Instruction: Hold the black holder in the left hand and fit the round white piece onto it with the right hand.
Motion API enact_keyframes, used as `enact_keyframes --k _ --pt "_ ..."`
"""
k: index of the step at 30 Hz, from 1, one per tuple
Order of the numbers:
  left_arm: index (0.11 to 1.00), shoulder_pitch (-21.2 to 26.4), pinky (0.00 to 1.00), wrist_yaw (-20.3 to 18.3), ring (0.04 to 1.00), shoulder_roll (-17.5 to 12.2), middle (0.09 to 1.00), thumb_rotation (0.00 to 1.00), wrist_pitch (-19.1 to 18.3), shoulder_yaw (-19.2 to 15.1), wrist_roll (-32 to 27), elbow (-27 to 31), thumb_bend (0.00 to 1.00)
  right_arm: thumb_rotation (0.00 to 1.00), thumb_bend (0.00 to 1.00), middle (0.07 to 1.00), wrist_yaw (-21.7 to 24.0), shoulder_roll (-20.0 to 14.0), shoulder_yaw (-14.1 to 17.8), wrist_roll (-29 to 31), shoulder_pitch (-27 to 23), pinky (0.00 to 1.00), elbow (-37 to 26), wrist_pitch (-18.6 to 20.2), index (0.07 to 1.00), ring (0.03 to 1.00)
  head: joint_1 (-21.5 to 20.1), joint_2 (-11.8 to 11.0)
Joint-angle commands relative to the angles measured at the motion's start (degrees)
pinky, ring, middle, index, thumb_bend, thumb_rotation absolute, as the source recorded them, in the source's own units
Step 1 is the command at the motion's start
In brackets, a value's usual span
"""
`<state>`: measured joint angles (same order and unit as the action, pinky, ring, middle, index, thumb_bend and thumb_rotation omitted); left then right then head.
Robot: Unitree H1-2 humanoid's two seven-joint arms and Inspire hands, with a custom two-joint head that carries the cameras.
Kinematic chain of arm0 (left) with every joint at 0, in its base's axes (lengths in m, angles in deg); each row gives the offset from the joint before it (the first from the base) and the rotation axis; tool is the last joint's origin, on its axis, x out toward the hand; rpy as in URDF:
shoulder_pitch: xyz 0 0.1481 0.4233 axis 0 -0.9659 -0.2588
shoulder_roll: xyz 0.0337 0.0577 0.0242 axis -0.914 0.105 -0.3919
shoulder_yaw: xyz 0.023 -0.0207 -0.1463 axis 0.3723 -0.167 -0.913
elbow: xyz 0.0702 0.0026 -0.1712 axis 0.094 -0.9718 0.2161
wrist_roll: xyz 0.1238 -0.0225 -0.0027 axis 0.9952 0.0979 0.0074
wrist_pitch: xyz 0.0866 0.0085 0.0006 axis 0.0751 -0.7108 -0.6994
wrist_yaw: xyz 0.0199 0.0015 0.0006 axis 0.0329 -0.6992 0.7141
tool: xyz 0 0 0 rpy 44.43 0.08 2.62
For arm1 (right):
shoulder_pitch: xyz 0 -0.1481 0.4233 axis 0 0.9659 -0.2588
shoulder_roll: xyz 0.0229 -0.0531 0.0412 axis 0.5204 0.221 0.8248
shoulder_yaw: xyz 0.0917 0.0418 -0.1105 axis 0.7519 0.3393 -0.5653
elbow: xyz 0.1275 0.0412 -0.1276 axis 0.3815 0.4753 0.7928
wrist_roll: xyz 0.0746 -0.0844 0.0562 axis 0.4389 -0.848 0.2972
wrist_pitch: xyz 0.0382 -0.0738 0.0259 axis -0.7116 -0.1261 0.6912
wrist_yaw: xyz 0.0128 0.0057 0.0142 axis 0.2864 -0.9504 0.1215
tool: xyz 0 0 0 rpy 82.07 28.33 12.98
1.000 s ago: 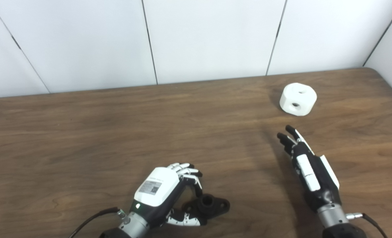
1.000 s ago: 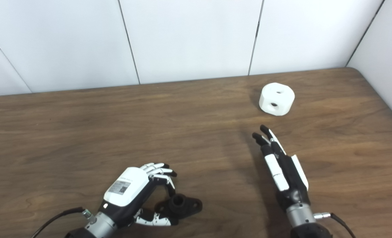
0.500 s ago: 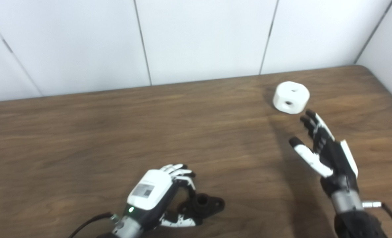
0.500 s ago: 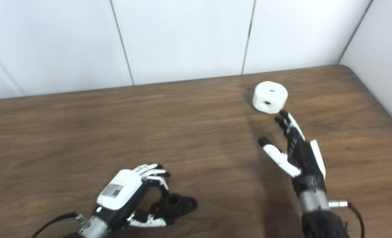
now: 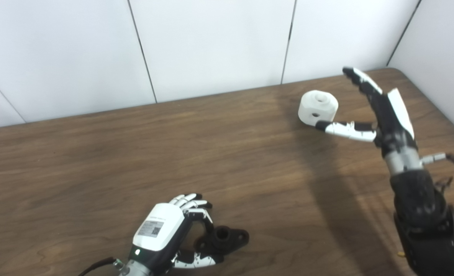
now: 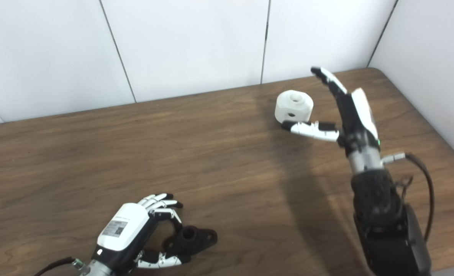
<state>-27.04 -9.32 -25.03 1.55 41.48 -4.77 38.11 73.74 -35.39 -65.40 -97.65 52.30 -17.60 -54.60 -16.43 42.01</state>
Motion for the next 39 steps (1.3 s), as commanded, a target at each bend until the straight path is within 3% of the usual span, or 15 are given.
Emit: enact_keyframes --k 1,10,20,30,39 --pt "0.487 -0.6 0.89 -1.1 0.887 -2.0 0.798 0.05 -0.3 -0.9 1.7 -0.8 0.52 0.32 0.85 0.931 1.2 -3.0 -0.1 -2.3 -3.4 0.98 0.7 0.8 0.875 0.972 -0.2 0.0" --pt "0.487 -0.8 0.88 -1.2 0.886 -1.8 0.797 0.05 -0.2 -1.6 1.3 -1.2 0.52 0.32 0.86 0.920 4.6 -8.8 -3.8 -6.4 -12.4 0.96 13.8 1.1 0.858 0.985 -0.6 -0.2" --pt "0.486 -1.2 0.87 -1.1 0.880 -1.7 0.794 0.05 0.0 -1.8 1.5 -0.9 0.52 0.25 0.93 0.917 5.5 -9.8 -6.9 -7.9 -19.5 0.92 26.3 0.6 0.825 0.989 -1.1 -0.2" --pt "0.487 -0.9 0.89 -1.0 0.882 -1.2 0.797 0.05 -0.7 -2.2 2.0 -1.2 0.52 0.28 0.96 0.927 8.7 -11.0 -12.0 -10.5 -23.9 0.93 32.6 2.4 0.811 0.998 -1.2 -0.3" --pt "0.487 -1.0 0.90 -1.7 0.886 -0.6 0.801 0.05 -1.2 -2.4 2.2 -0.6 0.52 0.30 0.96 0.925 10.0 -11.3 -14.7 -12.3 -25.1 0.95 34.8 3.3 0.784 0.999 -1.0 -0.2"
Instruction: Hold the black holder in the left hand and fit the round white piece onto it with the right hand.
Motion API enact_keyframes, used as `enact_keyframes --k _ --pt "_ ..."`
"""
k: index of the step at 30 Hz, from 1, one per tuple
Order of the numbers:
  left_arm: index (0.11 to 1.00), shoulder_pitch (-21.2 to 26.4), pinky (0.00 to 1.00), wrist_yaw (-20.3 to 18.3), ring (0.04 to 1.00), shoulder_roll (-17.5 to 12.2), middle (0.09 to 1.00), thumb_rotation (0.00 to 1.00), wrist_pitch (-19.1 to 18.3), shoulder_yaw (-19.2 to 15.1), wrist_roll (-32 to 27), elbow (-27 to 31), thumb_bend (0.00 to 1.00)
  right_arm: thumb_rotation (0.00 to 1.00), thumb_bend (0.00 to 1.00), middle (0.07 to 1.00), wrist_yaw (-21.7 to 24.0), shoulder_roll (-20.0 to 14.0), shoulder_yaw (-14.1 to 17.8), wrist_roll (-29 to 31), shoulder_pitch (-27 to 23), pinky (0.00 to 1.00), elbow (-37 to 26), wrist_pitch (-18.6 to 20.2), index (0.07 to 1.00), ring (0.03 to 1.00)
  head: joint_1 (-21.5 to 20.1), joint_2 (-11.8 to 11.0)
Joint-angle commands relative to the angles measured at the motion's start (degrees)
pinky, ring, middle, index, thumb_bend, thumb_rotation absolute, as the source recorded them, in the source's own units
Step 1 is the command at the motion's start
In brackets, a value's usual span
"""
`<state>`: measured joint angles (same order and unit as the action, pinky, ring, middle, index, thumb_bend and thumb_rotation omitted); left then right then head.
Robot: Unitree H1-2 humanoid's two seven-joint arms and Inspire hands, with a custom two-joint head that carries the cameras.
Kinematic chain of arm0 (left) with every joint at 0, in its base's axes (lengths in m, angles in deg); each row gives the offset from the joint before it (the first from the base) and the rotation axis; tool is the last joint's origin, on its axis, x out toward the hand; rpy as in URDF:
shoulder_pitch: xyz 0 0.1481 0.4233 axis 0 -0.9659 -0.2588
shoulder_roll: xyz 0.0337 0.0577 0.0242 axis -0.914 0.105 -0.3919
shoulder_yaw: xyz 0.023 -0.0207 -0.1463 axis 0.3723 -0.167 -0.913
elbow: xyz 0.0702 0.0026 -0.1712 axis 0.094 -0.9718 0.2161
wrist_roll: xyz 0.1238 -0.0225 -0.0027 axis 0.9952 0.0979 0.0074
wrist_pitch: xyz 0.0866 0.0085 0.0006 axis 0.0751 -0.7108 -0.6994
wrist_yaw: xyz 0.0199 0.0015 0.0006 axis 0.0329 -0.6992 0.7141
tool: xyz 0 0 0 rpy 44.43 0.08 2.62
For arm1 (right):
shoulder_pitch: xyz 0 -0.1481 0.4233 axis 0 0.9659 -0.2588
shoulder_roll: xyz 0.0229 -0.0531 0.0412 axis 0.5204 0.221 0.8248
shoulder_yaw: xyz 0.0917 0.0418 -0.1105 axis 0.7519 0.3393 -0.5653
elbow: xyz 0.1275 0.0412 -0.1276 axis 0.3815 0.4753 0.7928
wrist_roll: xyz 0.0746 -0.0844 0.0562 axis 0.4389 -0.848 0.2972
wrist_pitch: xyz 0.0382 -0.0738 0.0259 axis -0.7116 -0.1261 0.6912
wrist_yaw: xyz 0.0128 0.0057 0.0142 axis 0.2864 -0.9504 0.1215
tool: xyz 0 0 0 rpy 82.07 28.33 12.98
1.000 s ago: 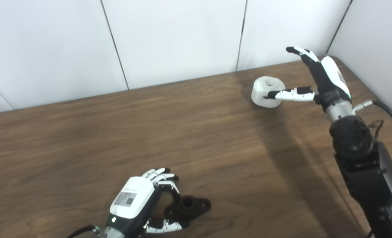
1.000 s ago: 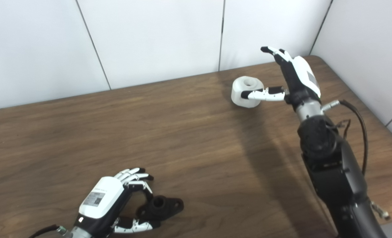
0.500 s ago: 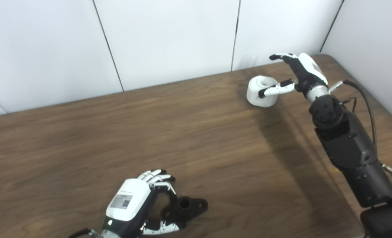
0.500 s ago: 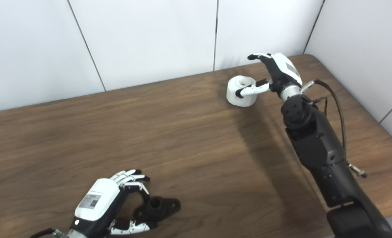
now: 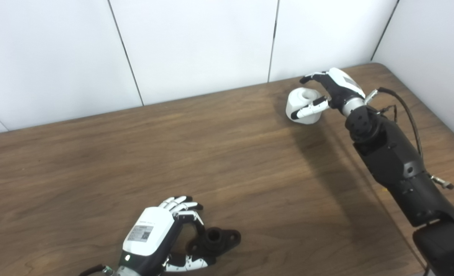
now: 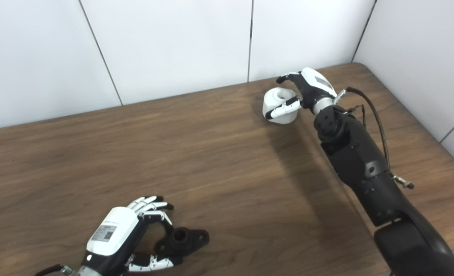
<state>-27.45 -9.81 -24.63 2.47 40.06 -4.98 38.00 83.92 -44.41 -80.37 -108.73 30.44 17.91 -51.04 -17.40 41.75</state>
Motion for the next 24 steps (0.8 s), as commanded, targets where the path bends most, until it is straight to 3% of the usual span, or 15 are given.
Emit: enact_keyframes --k 1,15,24 --pt "0.487 -0.6 0.89 -1.3 0.887 -0.9 0.801 0.05 -2.2 -1.0 2.4 -0.5 0.52 0.30 0.95 0.924 -0.1 -2.4 0.1 -1.3 -3.2 0.95 -0.6 -0.2 0.779 1.000 -0.1 0.1" --pt "0.487 -0.8 0.88 -1.2 0.884 -0.4 0.800 0.05 -1.8 -1.3 2.5 -0.3 0.52 0.26 0.92 0.920 0.0 -3.8 0.2 -1.0 -2.2 0.97 0.3 -0.3 0.751 1.000 0.0 0.2" --pt "0.486 -0.8 0.88 -0.9 0.879 -0.3 0.796 0.05 -1.5 -1.4 2.2 -0.4 0.52 0.26 0.89 0.904 -0.2 -4.5 0.7 -0.9 -1.4 0.93 0.3 -0.1 0.730 0.997 0.1 0.4"
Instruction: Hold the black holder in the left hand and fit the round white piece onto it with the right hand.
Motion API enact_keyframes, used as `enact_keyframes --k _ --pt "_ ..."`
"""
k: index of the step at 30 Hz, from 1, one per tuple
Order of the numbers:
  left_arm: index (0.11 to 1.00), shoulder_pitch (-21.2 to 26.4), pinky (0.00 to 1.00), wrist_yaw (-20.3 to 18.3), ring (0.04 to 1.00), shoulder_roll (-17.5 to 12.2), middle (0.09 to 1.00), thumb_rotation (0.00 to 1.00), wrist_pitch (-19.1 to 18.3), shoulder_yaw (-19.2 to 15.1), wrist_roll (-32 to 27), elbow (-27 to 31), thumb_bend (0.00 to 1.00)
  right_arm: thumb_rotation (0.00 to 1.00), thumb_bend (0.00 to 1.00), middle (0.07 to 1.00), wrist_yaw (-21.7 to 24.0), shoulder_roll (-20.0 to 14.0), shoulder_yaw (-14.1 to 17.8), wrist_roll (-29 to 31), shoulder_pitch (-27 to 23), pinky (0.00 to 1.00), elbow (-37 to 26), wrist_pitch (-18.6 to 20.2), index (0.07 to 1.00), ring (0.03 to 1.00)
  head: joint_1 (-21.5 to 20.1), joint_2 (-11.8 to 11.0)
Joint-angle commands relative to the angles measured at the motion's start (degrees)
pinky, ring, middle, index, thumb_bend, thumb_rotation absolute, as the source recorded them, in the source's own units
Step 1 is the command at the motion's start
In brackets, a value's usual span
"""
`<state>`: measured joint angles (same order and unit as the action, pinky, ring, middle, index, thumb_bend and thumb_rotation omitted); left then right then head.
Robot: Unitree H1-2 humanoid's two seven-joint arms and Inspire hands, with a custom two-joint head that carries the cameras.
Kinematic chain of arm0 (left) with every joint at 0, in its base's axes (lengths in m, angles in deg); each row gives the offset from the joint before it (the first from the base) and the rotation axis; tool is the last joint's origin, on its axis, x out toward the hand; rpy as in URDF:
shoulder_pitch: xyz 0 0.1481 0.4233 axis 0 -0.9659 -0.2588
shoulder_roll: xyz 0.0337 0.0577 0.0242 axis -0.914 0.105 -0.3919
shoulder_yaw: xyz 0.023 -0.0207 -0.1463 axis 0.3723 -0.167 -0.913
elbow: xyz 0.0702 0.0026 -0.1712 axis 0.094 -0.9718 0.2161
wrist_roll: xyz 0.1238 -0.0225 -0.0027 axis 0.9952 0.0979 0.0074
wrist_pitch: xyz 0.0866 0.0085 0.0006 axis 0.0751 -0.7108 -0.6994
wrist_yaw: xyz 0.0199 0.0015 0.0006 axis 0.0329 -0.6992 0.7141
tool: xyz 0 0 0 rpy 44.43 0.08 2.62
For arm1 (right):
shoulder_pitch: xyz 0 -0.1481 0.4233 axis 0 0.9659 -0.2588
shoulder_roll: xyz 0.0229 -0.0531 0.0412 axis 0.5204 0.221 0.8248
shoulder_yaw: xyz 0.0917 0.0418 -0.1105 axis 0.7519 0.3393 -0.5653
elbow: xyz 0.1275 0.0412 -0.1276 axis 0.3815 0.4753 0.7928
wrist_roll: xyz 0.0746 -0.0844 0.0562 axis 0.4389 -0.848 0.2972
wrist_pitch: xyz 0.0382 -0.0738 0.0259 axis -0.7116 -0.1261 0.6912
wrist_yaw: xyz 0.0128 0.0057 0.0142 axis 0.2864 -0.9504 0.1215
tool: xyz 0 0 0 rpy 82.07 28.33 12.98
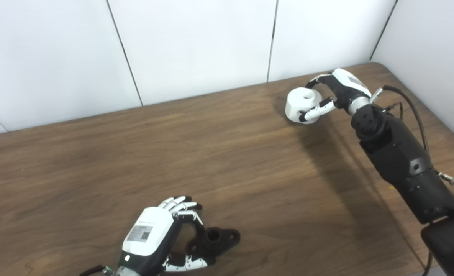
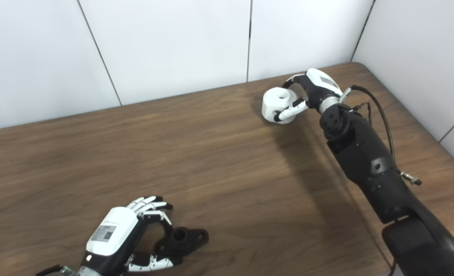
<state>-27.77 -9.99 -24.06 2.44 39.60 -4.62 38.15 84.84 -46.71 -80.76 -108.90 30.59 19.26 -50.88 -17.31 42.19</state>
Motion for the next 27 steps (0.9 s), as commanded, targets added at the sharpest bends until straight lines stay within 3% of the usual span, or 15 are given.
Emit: enact_keyframes --k 1,9,17,18,19,21,27 --pt "0.486 -0.5 0.88 -0.8 0.881 -0.9 0.797 0.05 -1.5 -0.9 1.8 -0.5 0.52 0.26 0.90 0.902 -1.2 -2.2 1.2 -0.7 -1.5 0.93 -1.1 -0.3 0.729 0.995 0.0 0.0" --pt "0.487 -0.4 0.88 -1.2 0.883 -0.9 0.800 0.05 -1.7 -1.0 2.0 -0.4 0.52 0.24 0.89 0.892 -1.7 -1.9 1.2 -0.7 -1.4 0.91 -1.2 -1.0 0.701 0.986 0.1 0.1" --pt "0.486 -0.4 0.88 -1.7 0.883 -0.7 0.800 0.05 -1.9 -1.1 1.9 -0.1 0.52 0.17 0.86 0.847 -4.3 -1.6 1.3 -0.4 -0.9 0.89 -0.5 -4.9 0.582 0.956 0.3 0.5" --pt "0.486 -0.5 0.88 -1.7 0.883 -0.6 0.800 0.05 -1.9 -1.1 1.8 -0.1 0.52 0.15 0.66 0.837 -4.8 -1.4 1.5 -0.2 -0.8 0.89 -0.4 -5.3 0.527 0.952 0.3 0.5" --pt "0.486 -0.5 0.88 -1.7 0.883 -0.6 0.800 0.05 -1.9 -1.1 1.8 -0.1 0.52 0.14 0.58 0.830 -5.2 -1.2 1.7 -0.1 -0.8 0.88 -0.4 -5.5 0.503 0.948 0.3 0.5" --pt "0.486 -0.5 0.88 -1.6 0.880 -0.6 0.799 0.05 -1.8 -1.1 1.9 -0.2 0.52 0.14 0.53 0.807 -6.9 -0.9 1.9 -0.5 -0.5 0.86 -0.2 -6.5 0.487 0.926 0.3 0.5" --pt "0.486 -0.6 0.88 -1.9 0.883 -0.4 0.800 0.05 -1.9 -1.2 2.0 0.0 0.52 0.13 0.52 0.792 -8.5 -0.8 1.9 -1.0 -0.2 0.85 -0.4 -7.5 0.482 0.906 0.4 0.6"
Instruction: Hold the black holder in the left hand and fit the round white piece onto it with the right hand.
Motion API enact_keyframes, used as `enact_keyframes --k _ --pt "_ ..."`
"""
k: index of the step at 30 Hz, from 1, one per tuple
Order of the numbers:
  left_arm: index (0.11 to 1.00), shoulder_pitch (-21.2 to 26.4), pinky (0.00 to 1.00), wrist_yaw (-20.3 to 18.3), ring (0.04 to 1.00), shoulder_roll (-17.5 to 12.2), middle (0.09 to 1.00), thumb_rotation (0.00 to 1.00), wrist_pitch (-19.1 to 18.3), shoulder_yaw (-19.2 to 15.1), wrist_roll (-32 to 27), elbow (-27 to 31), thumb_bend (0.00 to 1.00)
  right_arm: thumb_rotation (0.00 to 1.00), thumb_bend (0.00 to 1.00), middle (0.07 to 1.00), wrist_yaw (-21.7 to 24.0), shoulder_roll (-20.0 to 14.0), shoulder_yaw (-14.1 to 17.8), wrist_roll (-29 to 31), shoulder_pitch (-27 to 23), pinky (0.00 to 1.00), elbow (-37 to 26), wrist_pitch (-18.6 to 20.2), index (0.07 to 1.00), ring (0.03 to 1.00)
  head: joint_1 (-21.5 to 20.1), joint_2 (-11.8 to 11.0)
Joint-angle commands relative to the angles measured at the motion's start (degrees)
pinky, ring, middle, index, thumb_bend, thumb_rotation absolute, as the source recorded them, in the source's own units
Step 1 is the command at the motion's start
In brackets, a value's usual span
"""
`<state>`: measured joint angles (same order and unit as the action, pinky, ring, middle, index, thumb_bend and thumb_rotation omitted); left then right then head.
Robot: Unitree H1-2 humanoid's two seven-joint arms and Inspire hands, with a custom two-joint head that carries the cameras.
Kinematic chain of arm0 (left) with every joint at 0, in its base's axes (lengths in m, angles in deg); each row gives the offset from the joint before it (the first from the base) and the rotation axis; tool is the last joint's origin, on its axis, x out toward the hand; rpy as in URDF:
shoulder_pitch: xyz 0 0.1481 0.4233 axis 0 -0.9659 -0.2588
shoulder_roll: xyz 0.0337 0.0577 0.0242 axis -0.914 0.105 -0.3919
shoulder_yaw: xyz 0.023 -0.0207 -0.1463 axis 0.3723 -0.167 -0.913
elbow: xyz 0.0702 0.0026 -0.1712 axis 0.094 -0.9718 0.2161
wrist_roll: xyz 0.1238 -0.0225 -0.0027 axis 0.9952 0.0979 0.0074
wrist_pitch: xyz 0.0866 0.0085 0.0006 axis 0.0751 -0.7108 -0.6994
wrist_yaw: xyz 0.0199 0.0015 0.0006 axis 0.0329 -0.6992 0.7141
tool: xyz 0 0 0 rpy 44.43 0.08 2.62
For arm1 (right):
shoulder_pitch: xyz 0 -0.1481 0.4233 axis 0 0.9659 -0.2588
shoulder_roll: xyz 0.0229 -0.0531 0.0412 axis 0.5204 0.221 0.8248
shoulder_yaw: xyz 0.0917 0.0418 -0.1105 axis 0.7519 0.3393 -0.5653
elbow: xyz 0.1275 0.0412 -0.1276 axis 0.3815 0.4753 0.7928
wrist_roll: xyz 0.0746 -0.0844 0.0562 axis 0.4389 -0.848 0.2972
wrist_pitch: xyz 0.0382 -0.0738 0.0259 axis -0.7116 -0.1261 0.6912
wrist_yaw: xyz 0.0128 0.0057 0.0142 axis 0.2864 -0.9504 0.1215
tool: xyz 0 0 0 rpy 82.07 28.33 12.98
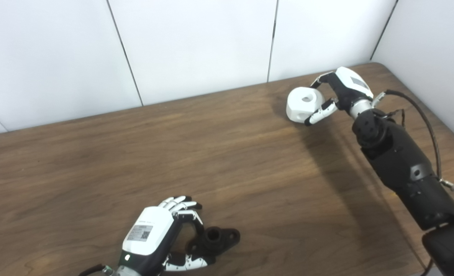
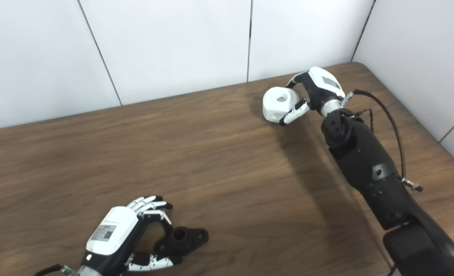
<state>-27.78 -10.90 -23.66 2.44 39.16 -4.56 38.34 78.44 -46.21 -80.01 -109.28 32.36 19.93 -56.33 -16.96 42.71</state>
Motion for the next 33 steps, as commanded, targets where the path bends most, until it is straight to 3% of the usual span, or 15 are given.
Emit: enact_keyframes --k 1,10,26,33 --pt "0.486 -0.6 0.88 -1.0 0.883 -0.8 0.801 0.05 -1.9 -0.7 2.0 -0.2 0.52 0.13 0.52 0.792 -2.2 -1.3 1.2 -0.5 -1.9 0.85 -1.1 -2.2 0.482 0.906 0.1 0.1" --pt "0.486 -0.6 0.88 -1.6 0.882 0.1 0.801 0.05 -2.4 -0.5 2.7 0.0 0.52 0.13 0.52 0.785 -0.8 -1.7 1.5 0.0 -0.2 0.84 -4.5 -2.6 0.482 0.899 2.0 0.2" --pt "0.486 0.3 0.88 -1.7 0.881 2.6 0.800 0.05 -3.6 0.9 6.1 -0.9 0.52 0.14 0.52 0.788 18.2 -1.7 1.3 1.9 11.3 0.86 -41.0 7.5 0.482 0.917 7.8 1.7" --pt "0.487 0.5 0.88 -2.0 0.882 3.2 0.799 0.05 -4.3 1.4 7.0 -0.6 0.52 0.14 0.53 0.791 25.6 0.9 2.6 1.3 14.8 0.85 -49.5 7.8 0.482 0.917 8.9 2.6"
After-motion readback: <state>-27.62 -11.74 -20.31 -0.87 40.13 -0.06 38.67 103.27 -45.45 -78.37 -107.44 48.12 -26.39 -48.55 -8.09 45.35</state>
